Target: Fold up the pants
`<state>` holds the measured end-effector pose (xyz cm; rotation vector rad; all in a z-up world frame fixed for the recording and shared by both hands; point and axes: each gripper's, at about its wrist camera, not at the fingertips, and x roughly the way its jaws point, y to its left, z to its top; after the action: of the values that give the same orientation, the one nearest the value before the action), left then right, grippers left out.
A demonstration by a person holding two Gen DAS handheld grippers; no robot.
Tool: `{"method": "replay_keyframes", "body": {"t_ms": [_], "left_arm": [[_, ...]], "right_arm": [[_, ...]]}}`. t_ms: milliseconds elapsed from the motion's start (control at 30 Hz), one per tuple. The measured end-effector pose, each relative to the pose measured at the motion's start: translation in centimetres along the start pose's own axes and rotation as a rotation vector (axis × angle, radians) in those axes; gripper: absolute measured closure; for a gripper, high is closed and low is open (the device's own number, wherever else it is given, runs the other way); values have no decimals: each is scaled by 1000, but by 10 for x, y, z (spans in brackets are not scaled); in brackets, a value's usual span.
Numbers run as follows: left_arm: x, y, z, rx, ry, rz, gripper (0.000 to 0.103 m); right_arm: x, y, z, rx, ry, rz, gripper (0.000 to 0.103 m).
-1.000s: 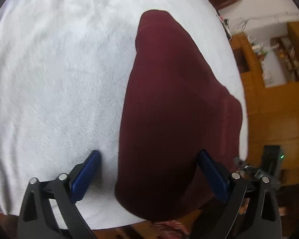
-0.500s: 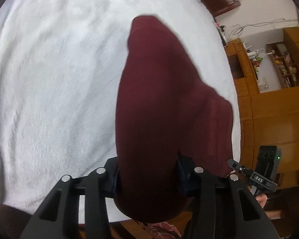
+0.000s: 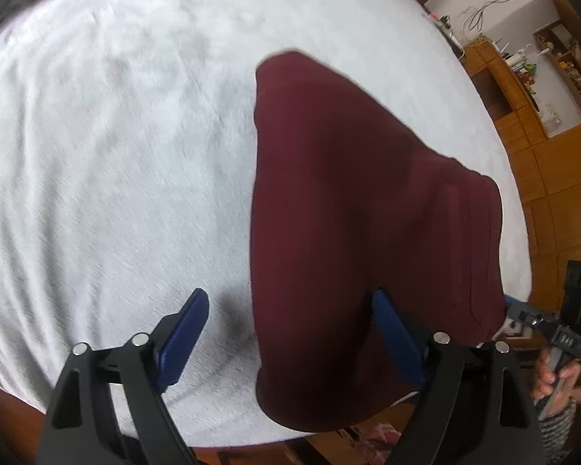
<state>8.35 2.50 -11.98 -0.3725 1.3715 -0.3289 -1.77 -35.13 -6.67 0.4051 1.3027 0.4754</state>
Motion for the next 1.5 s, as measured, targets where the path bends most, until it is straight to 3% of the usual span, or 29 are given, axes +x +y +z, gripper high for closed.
{"method": "replay_keyframes", "body": {"t_ms": [167, 233, 300, 400, 500, 633, 767, 800, 933, 1067, 1267, 1300, 1367, 1400, 1500], "left_arm": [[11, 2, -10, -50, 63, -82, 16], [17, 3, -15, -76, 85, -127, 17], [19, 4, -18, -106, 84, -155, 18], [19, -5, -18, -87, 57, -124, 25], [14, -8, -21, -68, 25, -108, 30], [26, -7, -23, -41, 34, -84, 30], [16, -9, -16, -42, 49, -109, 30], [14, -10, -12, -41, 51, -109, 30], [2, -7, 9, 6, 9, -17, 30], [1, -5, 39, 10, -13, -22, 30], [19, -4, 81, 18, 27, -64, 30], [22, -8, 82, 14, 32, -70, 30], [27, -12, 86, 10, 40, -84, 30], [30, -19, 86, 9, 42, -85, 30], [30, -25, 85, -3, 23, -69, 48]], "right_arm": [[10, -1, -14, 34, 11, 47, 65], [13, 0, -15, 34, 5, 48, 82], [13, 3, -12, 14, 11, 40, 88], [4, 9, -10, -29, 15, 19, 94], [-3, 9, -8, -44, 14, -16, 95], [28, 7, -14, -48, 81, -89, 95], [13, 11, -11, -49, 42, -40, 90], [8, 9, -10, -47, 37, -23, 84], [-16, 6, 12, -38, -50, -20, 83], [-15, 0, 59, -45, -93, -26, 83], [21, -12, 119, -16, -58, -23, 77], [28, -15, 125, -4, -48, -1, 79], [33, -21, 131, 21, -51, 37, 98], [34, -21, 133, 17, -52, 55, 103], [26, -19, 137, -4, -97, 45, 103]]}}
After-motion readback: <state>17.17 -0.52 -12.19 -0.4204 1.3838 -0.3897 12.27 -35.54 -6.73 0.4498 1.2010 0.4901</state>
